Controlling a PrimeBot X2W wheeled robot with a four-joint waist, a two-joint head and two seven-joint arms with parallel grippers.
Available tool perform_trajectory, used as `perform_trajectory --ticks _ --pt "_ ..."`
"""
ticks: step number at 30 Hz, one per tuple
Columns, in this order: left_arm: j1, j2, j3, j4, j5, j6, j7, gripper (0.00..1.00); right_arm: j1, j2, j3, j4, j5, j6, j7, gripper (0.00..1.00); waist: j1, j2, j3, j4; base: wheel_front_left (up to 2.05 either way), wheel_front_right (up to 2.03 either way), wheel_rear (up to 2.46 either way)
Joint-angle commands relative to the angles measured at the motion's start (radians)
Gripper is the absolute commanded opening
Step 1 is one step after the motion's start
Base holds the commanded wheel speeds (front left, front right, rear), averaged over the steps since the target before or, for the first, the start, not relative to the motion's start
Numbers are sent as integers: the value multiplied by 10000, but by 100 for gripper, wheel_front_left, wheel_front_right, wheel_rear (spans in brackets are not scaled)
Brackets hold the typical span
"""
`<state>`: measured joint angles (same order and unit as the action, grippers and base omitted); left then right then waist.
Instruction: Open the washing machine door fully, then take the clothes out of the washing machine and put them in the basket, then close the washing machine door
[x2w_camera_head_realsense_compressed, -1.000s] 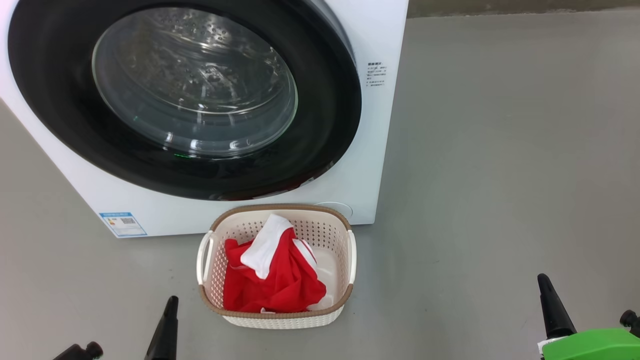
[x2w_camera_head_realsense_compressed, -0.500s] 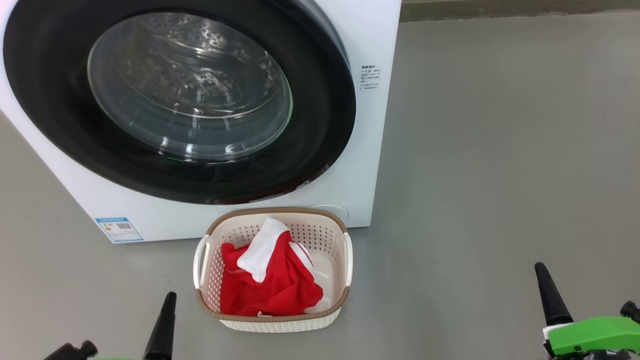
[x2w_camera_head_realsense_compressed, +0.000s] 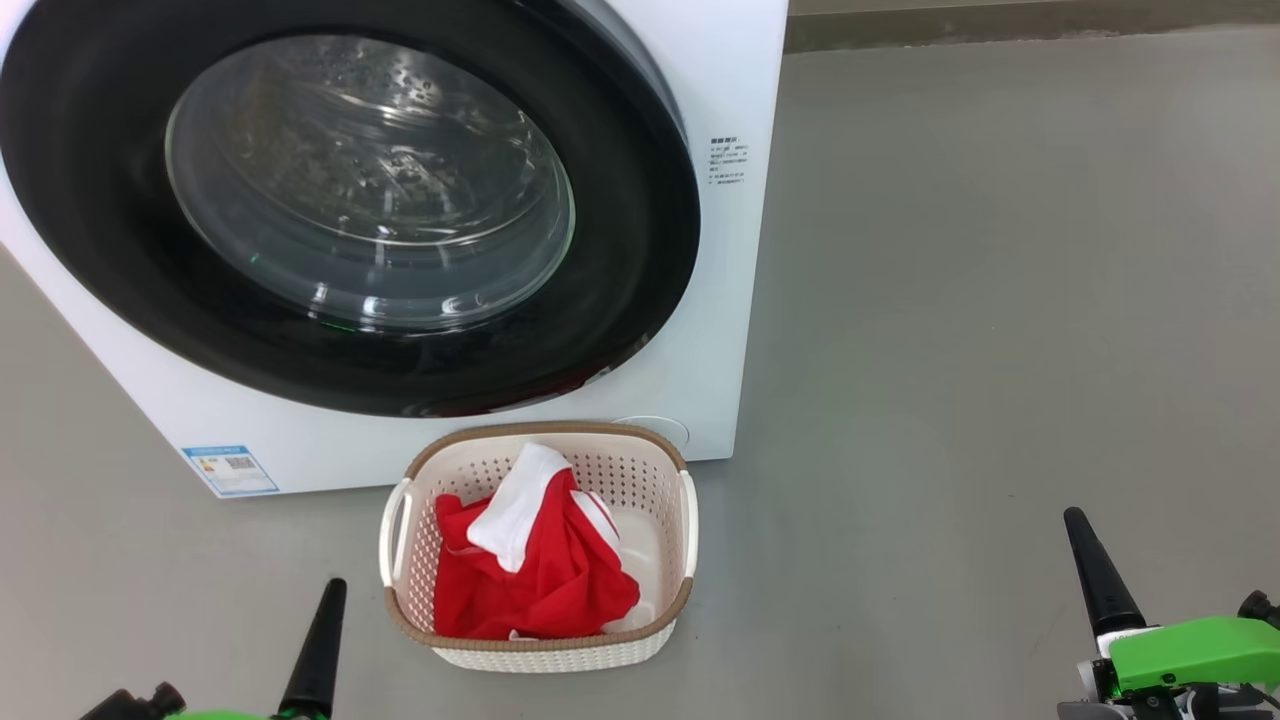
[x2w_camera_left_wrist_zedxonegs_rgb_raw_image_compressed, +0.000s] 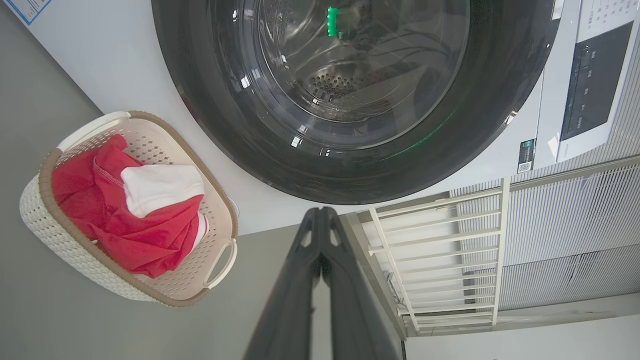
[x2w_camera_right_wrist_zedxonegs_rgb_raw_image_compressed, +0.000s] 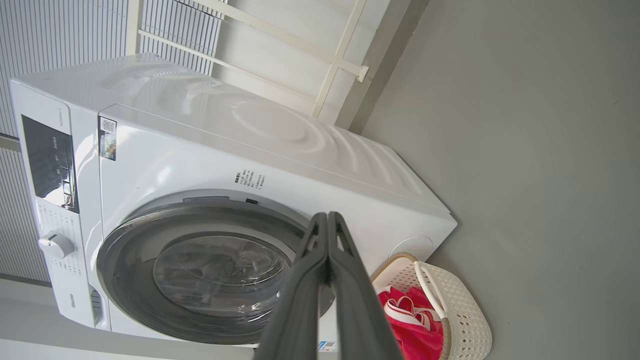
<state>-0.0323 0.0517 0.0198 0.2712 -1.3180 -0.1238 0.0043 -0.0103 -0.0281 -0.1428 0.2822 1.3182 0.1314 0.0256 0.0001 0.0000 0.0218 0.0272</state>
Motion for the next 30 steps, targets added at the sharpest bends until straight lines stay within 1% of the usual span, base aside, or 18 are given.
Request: perform_trajectory --ticks 1,30 --pt "-479 179 310 -253 -201 -53 64 0 -458 -181 208 -296 188 -5 60 0 0 0 -6 -8 0 0 0" --pt "-736 166 692 -269 -3112 -69 891 0 -977 -222 278 -374 2895 -7 885 0 0 0 -187 -272 0 0 0"
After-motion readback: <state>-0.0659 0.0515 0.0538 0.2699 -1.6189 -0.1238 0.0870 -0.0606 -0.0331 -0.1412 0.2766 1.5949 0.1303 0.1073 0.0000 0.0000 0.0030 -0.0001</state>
